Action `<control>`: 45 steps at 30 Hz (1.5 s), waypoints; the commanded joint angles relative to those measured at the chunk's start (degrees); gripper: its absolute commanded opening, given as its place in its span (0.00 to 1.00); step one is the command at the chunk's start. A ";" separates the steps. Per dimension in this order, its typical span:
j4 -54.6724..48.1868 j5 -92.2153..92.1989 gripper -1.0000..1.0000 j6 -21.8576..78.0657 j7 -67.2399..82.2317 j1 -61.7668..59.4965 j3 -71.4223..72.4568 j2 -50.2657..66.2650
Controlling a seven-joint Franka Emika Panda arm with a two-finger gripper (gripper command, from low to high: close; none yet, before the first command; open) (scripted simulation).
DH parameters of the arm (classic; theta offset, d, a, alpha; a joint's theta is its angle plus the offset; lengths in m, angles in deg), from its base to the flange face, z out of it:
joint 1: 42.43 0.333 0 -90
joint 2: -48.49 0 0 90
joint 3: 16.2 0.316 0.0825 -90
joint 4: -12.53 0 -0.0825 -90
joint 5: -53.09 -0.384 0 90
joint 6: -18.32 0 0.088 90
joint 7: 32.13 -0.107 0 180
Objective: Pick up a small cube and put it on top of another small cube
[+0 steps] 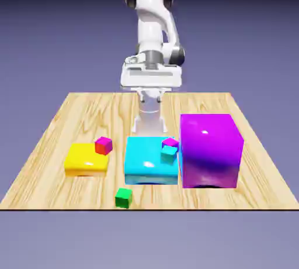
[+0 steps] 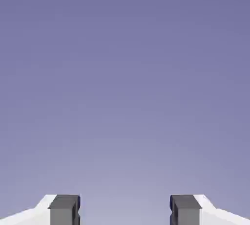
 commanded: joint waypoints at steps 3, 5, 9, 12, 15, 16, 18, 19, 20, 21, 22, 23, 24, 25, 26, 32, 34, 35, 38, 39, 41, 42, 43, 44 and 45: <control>-3.19 -0.15 0.50 2.05 -0.76 -1.00 -0.27 6.23; -5.31 -0.24 0.50 3.41 -1.27 -1.66 -0.45 10.39; -9.56 -0.44 0.50 6.14 -2.29 -2.99 -0.81 18.69; -12.75 -0.58 0.50 8.19 -3.05 -3.99 -1.09 24.92; -15.94 -0.73 0.50 10.24 -3.82 -4.99 -1.36 31.15; -17.00 -0.78 0.50 10.92 -4.07 -5.32 -1.45 33.23; -19.12 -0.87 0.50 12.29 -4.58 -5.99 -1.63 37.38; -20.18 -0.92 0.50 12.97 -4.83 -6.32 -1.72 39.46; -21.25 -0.97 0.50 13.65 -5.09 -6.65 -1.81 41.53; -22.31 -1.02 0.50 14.34 -5.34 -6.99 -1.90 43.61; -23.37 -1.07 0.50 15.02 -5.60 -7.32 -1.99 45.69; -24.43 -1.12 0.50 15.70 -5.85 -7.65 -2.08 47.76; -25.32 -1.16 0.50 16.27 -6.06 -7.93 -2.16 49.49; -25.32 -1.16 0.50 16.27 -6.06 -7.93 -2.16 49.50; -25.87 -1.27 0.50 14.75 -5.98 -8.06 -2.01 51.57; -28.21 -1.74 0.00 8.33 -5.62 -8.59 -1.39 60.33; -27.66 -1.63 0.00 9.85 -5.71 -8.46 -1.54 58.26; -27.11 -1.52 0.00 11.37 -5.79 -8.34 -1.69 56.18; -25.44 -1.18 0.00 15.93 -6.04 -7.96 -2.13 49.96; -24.26 -0.83 0.00 16.82 -6.51 -8.53 -2.42 47.88; -21.53 0.01 0.00 18.24 -7.67 -10.07 -3.09 43.73; -20.17 0.43 0.00 18.95 -8.24 -10.84 -3.42 41.65; -18.80 0.85 0.00 19.66 -8.82 -11.61 -3.76 39.58; -17.44 1.27 0.00 20.37 -9.40 -12.38 -4.09 37.50; -16.07 1.70 0.00 21.08 -9.98 -13.15 -4.43 35.43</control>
